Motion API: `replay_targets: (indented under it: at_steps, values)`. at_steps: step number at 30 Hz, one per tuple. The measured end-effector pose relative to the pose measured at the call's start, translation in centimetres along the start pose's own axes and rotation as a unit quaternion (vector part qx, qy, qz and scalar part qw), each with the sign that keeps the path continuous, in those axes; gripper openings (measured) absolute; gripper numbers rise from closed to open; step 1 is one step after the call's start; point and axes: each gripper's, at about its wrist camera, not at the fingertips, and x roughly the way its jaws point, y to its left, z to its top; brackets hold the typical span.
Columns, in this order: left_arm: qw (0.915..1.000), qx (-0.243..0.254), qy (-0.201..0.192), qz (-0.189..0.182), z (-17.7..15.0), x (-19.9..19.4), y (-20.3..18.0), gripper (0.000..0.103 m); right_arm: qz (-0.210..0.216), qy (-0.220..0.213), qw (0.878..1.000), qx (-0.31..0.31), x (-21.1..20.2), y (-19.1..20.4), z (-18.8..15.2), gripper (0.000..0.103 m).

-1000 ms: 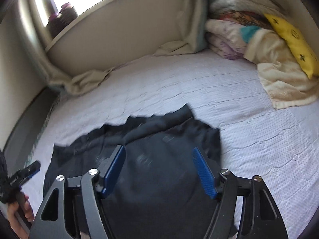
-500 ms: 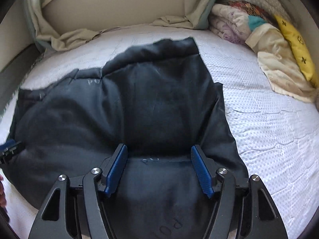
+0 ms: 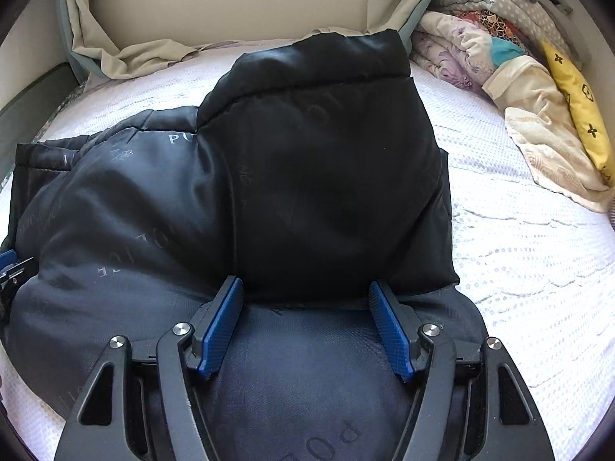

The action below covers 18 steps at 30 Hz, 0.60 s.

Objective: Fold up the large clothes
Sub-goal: 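Press both open tools onto the folded coat to flatten it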

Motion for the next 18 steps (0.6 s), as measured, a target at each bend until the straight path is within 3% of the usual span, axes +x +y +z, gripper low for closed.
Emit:
replay_targets:
  at_steps: [11,16,18]
  values:
    - [0.9998,0.000,-0.015,-0.012,-0.2,-0.2,0.3,0.100,0.005,-0.001,1.000,0.009,0.1,-0.6,0.1,0.066]
    - [0.9996,-0.011,-0.008,-0.024,0.9,-2.8,1.2,0.100,0.019,0.015,1.000,0.009,-2.0,-1.4,1.7,0.067]
    - [0.9992,-0.018,-0.023,-0.027,1.4,-3.8,1.8,0.100,0.035,0.000,0.999,0.017,-4.0,-2.2,2.6,0.067]
